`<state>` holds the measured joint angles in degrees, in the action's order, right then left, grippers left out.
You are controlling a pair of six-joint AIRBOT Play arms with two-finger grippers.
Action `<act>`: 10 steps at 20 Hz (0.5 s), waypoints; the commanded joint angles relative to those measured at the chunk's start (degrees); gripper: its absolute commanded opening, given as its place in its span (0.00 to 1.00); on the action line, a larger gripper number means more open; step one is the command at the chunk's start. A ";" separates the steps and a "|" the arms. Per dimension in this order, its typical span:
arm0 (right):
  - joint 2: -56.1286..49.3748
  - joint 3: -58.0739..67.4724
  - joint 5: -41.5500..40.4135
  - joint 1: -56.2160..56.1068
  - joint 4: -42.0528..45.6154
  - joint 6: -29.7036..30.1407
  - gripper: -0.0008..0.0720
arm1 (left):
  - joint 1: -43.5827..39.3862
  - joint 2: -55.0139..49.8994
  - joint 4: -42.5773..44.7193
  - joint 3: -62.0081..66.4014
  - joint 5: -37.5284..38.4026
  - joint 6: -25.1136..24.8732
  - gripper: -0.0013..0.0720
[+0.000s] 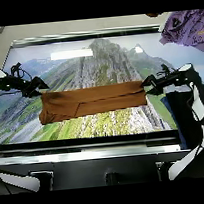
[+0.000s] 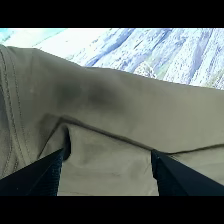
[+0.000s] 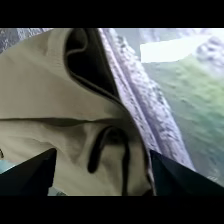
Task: Fold the clothes and pants, and hang the long-sleeved shirts on hangers.
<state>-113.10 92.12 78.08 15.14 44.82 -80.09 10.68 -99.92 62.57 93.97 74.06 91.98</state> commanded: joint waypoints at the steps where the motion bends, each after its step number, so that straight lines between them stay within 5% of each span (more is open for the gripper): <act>1: -0.74 -0.11 0.57 -2.58 2.82 0.37 0.72 | 0.02 0.02 0.00 0.04 0.04 0.68 0.86; 3: -0.31 -0.09 0.87 -3.28 2.51 0.07 0.28 | -0.17 0.04 -0.17 0.04 0.02 1.09 0.86; 4: 0.61 -0.09 0.44 -3.26 2.67 -0.24 0.14 | -0.46 0.04 -0.50 0.04 0.02 1.07 0.85; 6: 3.96 -0.04 -1.20 -3.26 4.57 -1.64 0.06 | -1.73 0.02 -1.55 0.04 0.00 1.09 0.81; 7: 6.16 -0.04 -1.86 -3.26 6.23 -3.13 0.06 | -2.80 0.02 -2.08 0.04 -0.02 1.11 0.68; 9: 11.10 -0.04 -2.03 -3.26 10.03 -6.38 0.06 | -6.12 -0.07 -3.80 0.04 -0.50 1.05 0.04; 10: 13.77 -0.04 -1.90 -3.26 12.13 -8.37 0.06 | -8.24 -0.22 -4.28 0.04 -1.44 1.60 0.04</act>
<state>-105.14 92.03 76.95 12.01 51.81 -83.83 6.17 -99.96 60.20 93.97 73.78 93.01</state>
